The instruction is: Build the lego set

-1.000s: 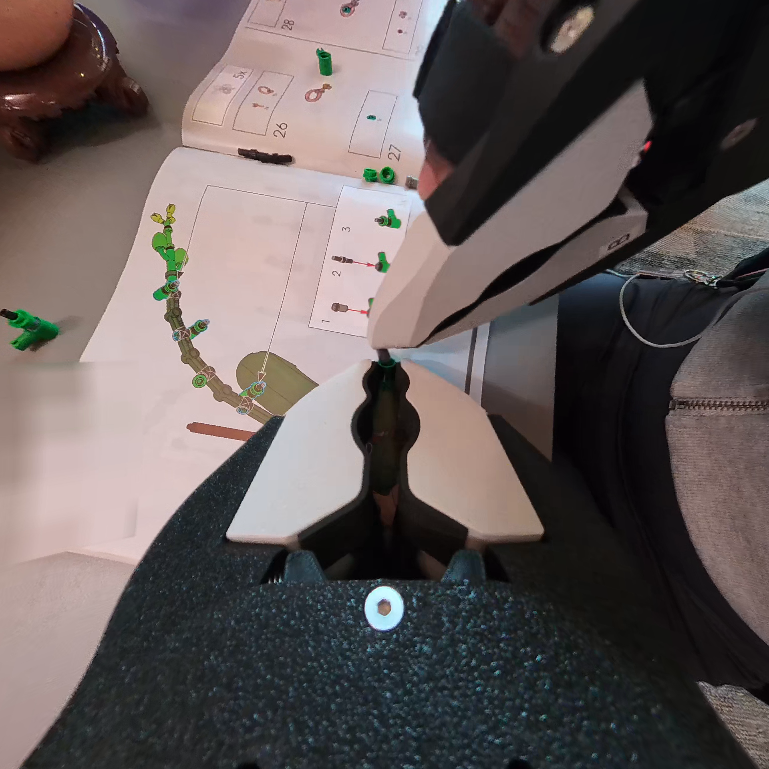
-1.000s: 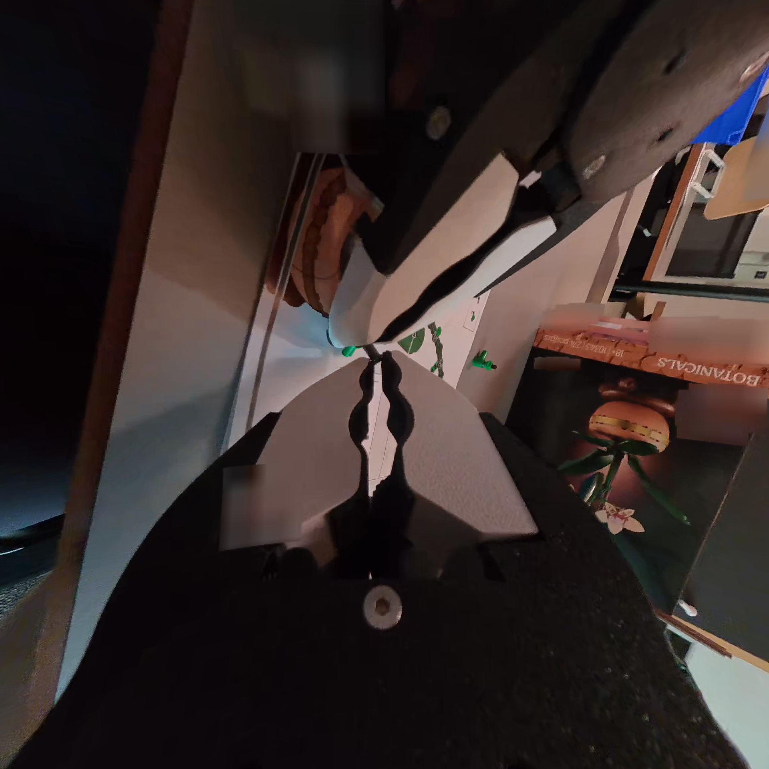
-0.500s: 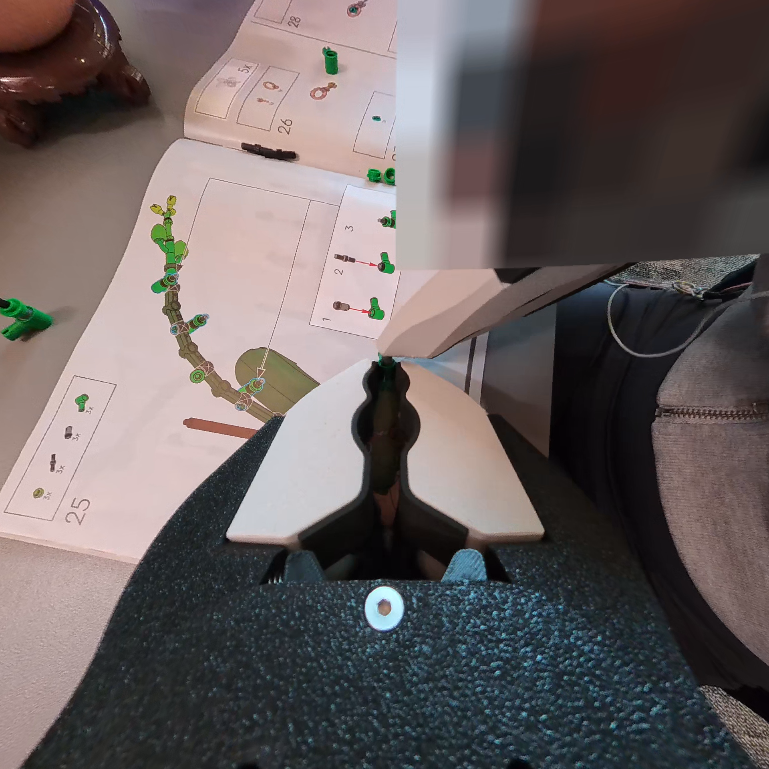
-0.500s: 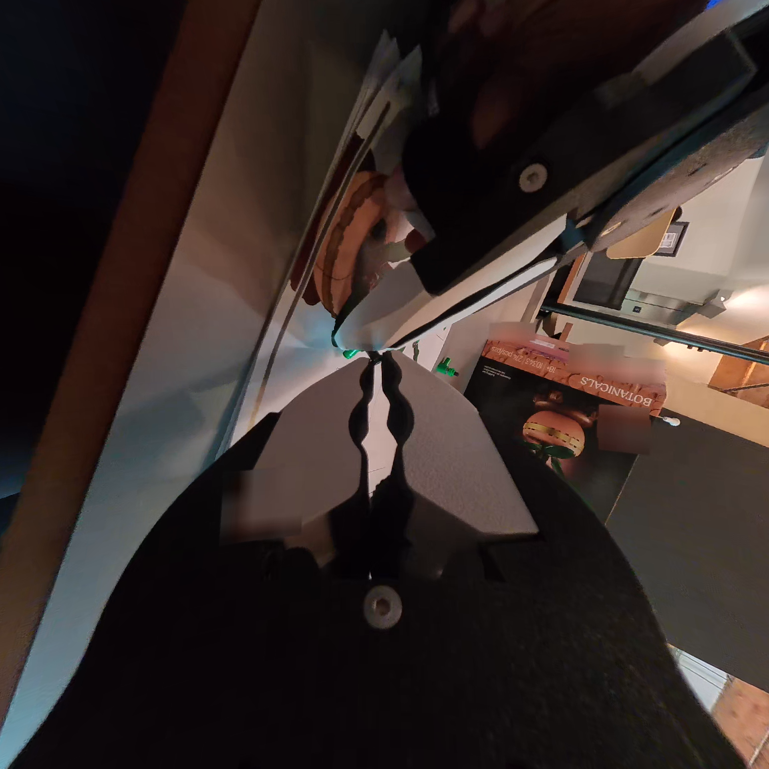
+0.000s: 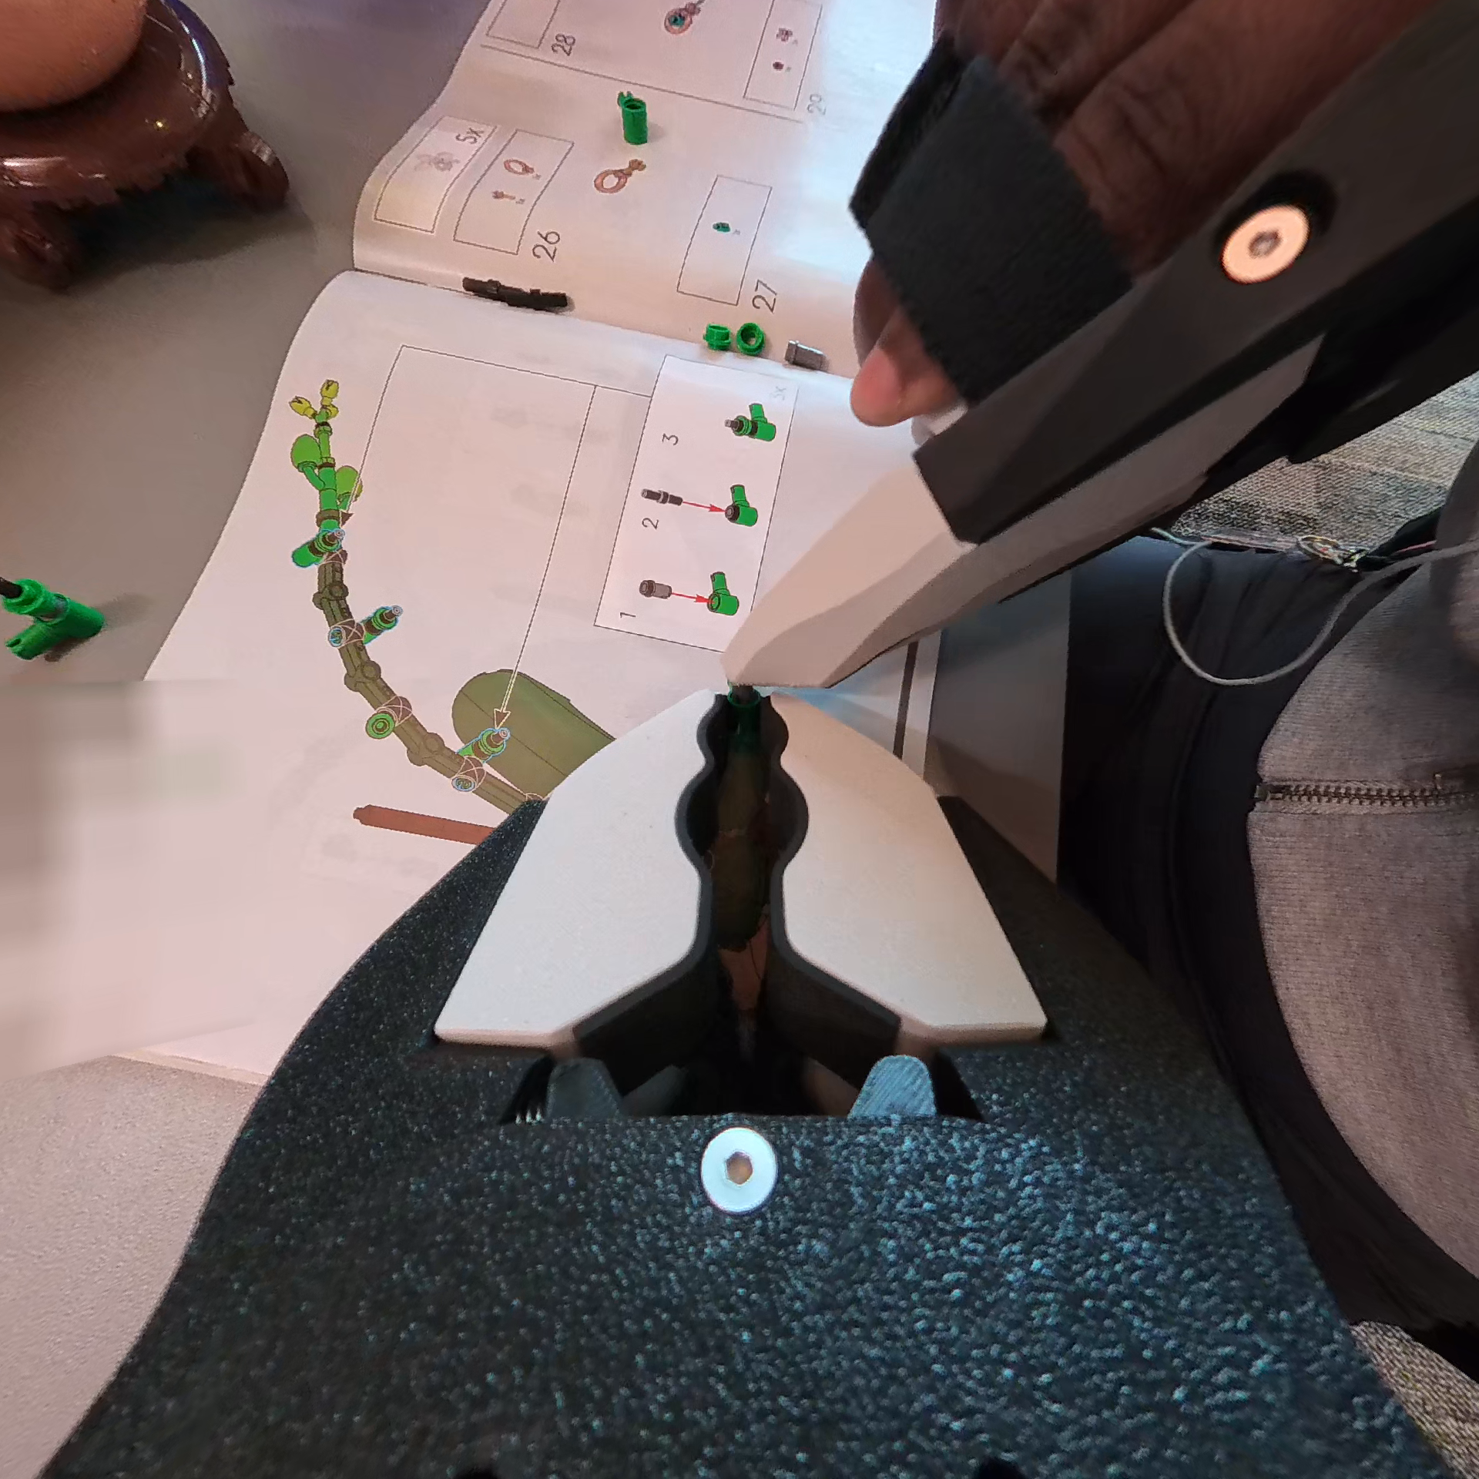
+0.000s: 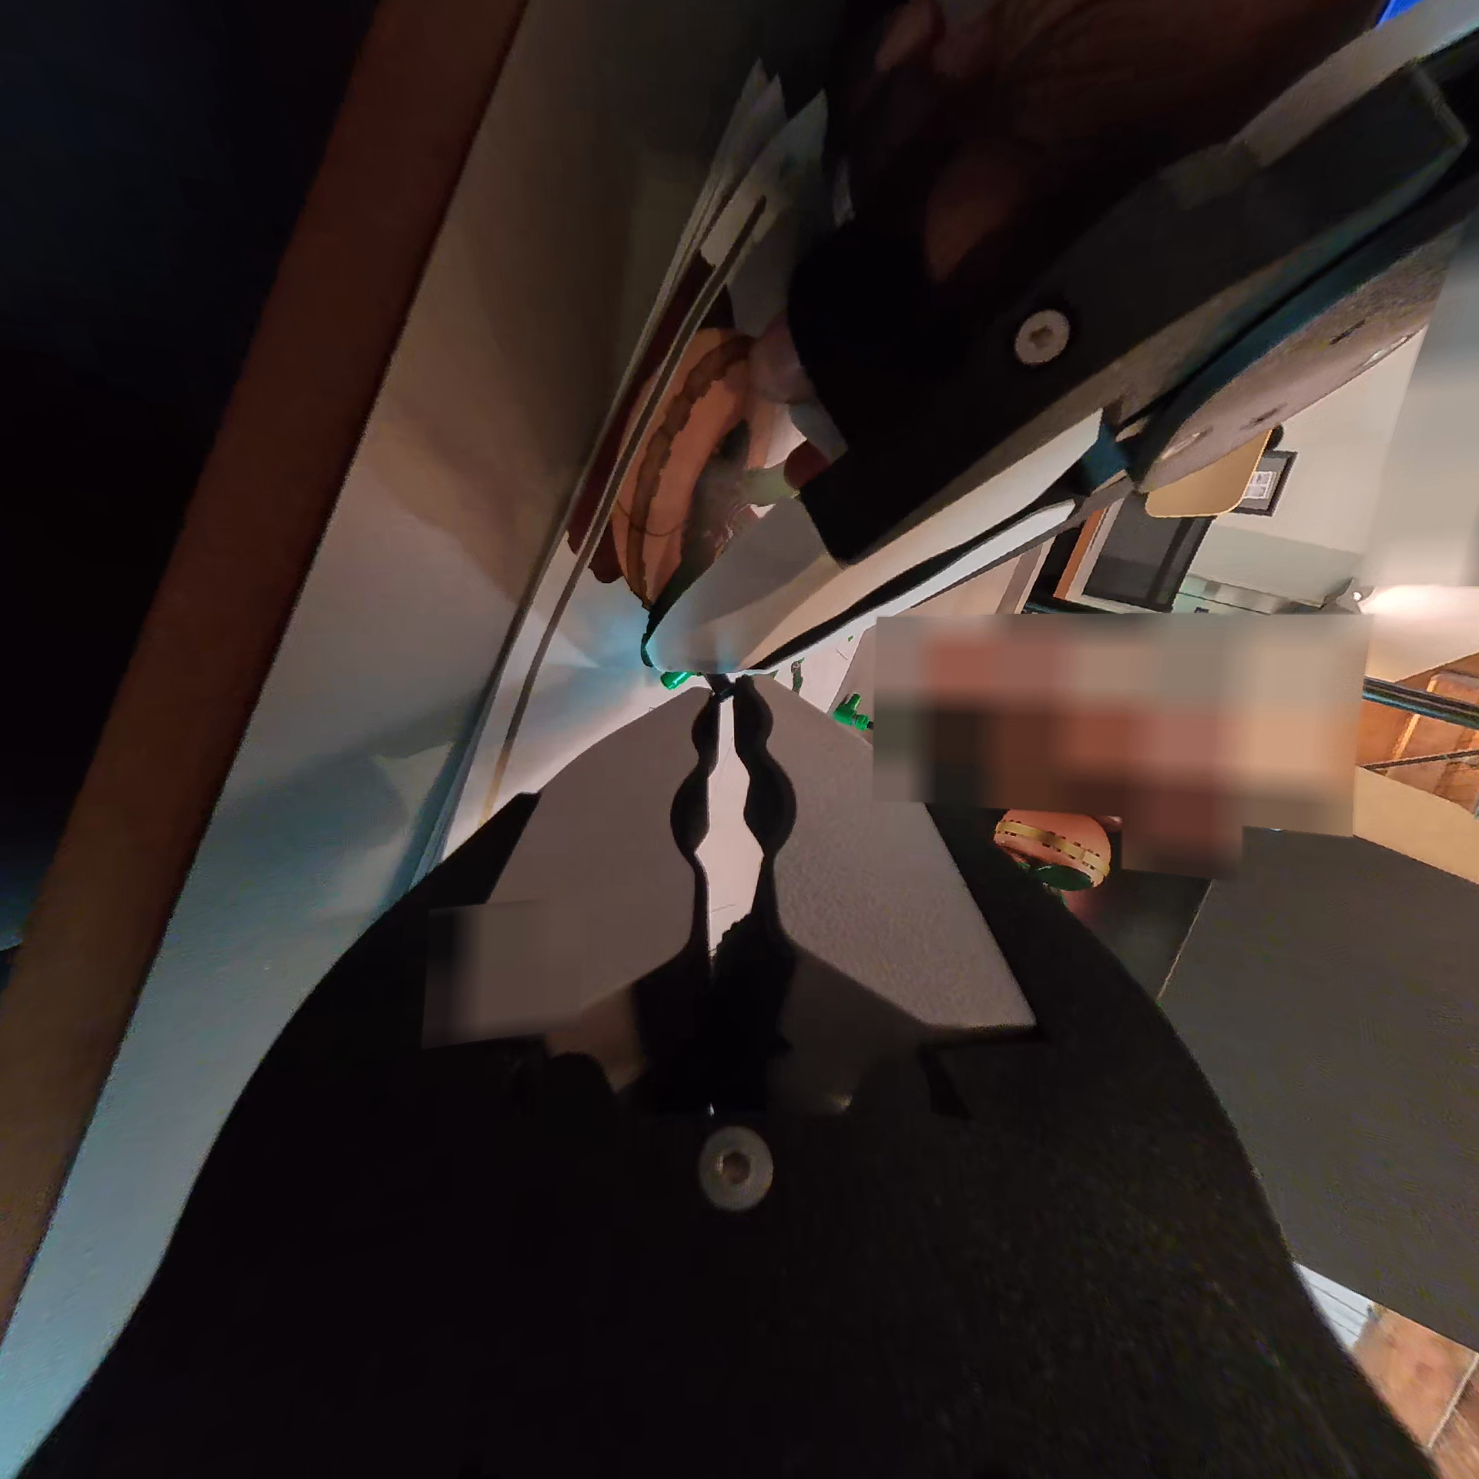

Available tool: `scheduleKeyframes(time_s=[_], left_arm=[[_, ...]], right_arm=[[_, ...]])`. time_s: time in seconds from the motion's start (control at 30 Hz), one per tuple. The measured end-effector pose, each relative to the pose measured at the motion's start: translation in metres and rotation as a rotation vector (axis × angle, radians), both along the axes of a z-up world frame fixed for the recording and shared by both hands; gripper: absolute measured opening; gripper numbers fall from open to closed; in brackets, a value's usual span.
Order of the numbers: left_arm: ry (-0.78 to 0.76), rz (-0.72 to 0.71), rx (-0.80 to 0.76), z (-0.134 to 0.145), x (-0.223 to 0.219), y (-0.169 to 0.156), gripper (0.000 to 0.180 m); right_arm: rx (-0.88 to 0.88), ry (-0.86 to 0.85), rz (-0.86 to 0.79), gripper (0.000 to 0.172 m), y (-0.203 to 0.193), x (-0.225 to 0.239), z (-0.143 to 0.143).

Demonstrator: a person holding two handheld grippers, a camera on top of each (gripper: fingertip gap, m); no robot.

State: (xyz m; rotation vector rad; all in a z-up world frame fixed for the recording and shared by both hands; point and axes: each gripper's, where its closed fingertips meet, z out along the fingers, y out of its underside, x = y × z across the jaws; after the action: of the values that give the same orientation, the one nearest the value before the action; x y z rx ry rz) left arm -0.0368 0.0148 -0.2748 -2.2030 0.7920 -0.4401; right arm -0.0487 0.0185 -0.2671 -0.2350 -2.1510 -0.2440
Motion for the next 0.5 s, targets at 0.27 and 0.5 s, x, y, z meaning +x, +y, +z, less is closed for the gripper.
scheduleKeyframes(time_s=[0.27, 0.5], left_arm=[[-0.001, 0.0, -0.002, 0.0003, -0.0002, -0.0002, 0.006], [0.002, -0.003, 0.002, 0.0004, -0.0001, -0.0005, 0.006]], right_arm=[[-0.032, 0.0, -0.001, 0.003, -0.0012, 0.0013, -0.0006], [-0.072, -0.011, -0.004, 0.003, -0.0022, 0.0023, -0.0017]])
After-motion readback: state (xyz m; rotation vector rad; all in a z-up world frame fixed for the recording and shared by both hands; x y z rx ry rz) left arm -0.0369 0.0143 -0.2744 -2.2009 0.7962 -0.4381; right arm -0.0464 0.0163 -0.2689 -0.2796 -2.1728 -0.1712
